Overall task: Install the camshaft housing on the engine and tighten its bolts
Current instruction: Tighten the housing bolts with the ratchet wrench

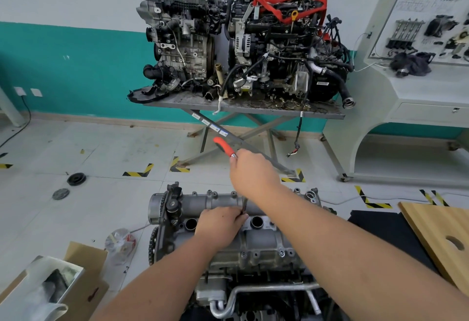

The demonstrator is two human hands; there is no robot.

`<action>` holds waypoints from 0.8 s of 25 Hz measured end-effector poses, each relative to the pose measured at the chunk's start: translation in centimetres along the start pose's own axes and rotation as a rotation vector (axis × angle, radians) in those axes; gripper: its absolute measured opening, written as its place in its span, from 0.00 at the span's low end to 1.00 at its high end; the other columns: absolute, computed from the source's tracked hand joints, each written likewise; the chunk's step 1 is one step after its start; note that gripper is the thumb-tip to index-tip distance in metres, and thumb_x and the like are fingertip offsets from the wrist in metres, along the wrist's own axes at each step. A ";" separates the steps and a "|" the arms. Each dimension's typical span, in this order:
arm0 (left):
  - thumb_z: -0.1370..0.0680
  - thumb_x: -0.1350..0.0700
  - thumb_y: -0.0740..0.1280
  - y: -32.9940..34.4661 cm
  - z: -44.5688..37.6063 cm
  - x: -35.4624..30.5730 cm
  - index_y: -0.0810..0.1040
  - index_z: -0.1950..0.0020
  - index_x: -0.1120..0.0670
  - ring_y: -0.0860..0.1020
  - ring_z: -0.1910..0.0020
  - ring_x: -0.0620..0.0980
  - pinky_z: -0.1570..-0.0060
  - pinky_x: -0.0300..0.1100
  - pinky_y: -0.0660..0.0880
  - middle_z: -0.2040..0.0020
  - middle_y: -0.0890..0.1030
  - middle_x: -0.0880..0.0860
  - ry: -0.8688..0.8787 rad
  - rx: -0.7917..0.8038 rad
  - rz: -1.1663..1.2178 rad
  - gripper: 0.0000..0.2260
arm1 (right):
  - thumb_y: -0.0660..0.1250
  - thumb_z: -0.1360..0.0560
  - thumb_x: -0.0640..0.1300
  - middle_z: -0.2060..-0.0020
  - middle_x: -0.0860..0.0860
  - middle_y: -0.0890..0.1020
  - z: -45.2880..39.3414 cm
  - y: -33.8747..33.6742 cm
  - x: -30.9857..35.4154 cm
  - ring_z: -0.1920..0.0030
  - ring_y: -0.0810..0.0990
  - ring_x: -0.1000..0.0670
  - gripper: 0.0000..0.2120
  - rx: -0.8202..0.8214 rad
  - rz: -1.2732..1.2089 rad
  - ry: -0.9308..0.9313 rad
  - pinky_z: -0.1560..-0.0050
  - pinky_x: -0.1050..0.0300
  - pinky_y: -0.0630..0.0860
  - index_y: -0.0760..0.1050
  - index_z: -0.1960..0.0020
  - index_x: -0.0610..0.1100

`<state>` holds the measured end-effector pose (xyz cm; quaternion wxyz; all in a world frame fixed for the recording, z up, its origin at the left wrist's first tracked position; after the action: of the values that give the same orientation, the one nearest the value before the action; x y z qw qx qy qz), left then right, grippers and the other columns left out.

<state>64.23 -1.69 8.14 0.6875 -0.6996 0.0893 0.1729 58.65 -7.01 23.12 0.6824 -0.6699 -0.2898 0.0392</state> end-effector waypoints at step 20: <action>0.17 0.40 0.54 0.5 -0.3 0.5 0.73 0.53 0.46 0.80 0.49 0.52 0.58 0.46 0.66 0.51 0.83 0.48 -0.008 0.011 -0.021 0.14 | 0.52 0.16 0.57 0.60 0.48 0.76 1.0 -0.2 1.6 0.56 0.79 0.41 0.17 0.006 0.162 -0.334 0.64 0.52 0.68 0.72 0.45 0.47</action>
<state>64.55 -1.97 7.52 0.6936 -0.6959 0.0801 0.1680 59.48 -5.46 23.82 0.6214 -0.6732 -0.3441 0.2055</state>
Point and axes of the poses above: each hand's wrist, its own z-axis away from the middle knuckle, its own y-axis out of the palm, x = y × z, the point moved 9 cm from there along -z, towards the middle knuckle
